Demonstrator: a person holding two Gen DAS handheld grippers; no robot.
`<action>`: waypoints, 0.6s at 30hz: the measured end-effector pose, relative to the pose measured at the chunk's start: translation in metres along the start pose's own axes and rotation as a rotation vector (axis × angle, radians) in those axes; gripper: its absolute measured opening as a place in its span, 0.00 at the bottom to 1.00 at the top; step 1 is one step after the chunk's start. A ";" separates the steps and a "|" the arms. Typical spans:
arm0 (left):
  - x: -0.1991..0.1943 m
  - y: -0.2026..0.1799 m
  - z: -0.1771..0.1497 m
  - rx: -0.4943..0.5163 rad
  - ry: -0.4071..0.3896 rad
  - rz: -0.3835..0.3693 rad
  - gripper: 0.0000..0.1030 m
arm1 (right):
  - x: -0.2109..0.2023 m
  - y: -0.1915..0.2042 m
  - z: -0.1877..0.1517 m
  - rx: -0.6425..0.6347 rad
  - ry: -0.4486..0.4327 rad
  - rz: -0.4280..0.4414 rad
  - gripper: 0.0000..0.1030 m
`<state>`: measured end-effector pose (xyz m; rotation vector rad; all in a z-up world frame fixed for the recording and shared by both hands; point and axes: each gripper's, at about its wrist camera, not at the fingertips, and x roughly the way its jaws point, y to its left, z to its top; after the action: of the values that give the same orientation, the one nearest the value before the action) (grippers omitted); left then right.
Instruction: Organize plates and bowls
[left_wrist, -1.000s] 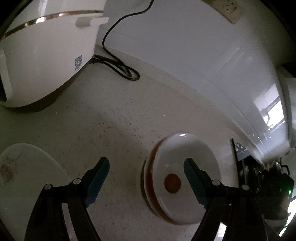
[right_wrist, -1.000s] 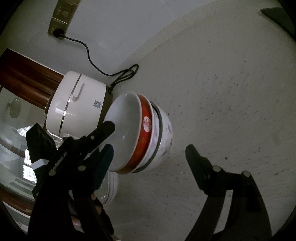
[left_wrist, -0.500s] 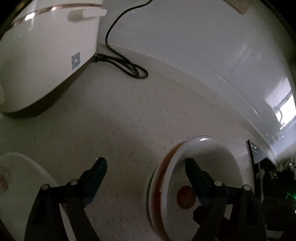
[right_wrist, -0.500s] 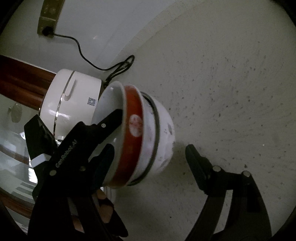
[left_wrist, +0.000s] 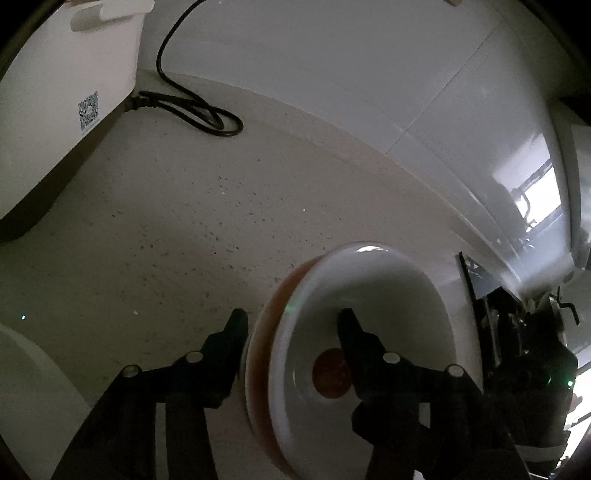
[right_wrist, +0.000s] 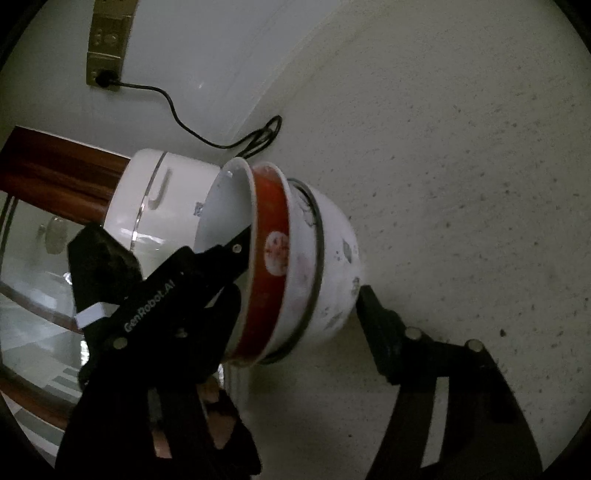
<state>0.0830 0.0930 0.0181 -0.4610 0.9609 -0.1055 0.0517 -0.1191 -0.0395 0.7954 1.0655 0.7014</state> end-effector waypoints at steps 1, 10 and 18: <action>-0.001 0.000 -0.001 0.001 -0.005 0.002 0.48 | -0.001 -0.003 -0.002 0.015 -0.007 0.013 0.65; -0.008 -0.009 -0.014 0.017 -0.032 0.021 0.48 | -0.010 -0.009 -0.012 0.032 -0.007 0.026 0.63; -0.014 -0.008 -0.019 0.008 -0.052 0.013 0.48 | -0.018 -0.001 -0.022 0.022 -0.019 0.020 0.63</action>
<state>0.0606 0.0841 0.0234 -0.4487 0.9123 -0.0855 0.0251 -0.1292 -0.0376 0.8311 1.0505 0.6987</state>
